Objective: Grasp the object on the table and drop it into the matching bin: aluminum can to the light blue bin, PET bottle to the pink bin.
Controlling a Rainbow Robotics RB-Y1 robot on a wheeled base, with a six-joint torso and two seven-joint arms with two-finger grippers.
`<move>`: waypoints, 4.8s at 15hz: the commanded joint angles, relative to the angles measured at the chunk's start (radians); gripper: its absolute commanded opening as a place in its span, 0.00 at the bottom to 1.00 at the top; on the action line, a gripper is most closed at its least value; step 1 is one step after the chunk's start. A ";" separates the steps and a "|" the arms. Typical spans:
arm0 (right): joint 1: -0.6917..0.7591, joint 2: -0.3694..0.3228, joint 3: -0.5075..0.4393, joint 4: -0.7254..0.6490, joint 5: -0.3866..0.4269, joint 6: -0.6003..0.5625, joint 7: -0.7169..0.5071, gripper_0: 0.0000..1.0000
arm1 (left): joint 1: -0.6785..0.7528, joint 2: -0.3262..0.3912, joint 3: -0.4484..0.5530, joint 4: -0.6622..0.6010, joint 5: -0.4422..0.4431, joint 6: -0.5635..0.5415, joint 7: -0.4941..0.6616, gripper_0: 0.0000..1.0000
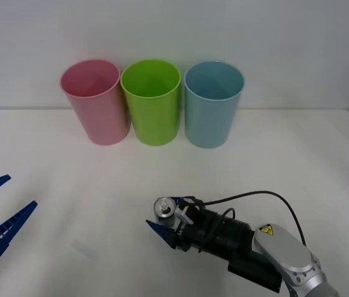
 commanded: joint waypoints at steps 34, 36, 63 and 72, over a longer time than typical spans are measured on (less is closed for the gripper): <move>0.292 -0.118 -0.394 -0.757 -0.038 0.127 -0.438 0.00 | 0.000 0.000 0.000 0.000 0.000 0.000 0.000 1.00; 0.249 -0.118 -0.416 -0.729 -0.014 0.129 -0.501 0.00 | 0.000 0.000 0.000 0.000 0.000 0.000 0.000 1.00; -0.463 0.112 -0.611 0.042 0.324 0.153 -0.552 0.00 | 0.000 0.000 0.000 0.000 0.000 0.000 0.000 1.00; -0.501 0.140 -0.618 0.098 0.359 0.164 -0.546 0.00 | 0.000 0.000 0.000 0.000 0.000 0.000 0.000 1.00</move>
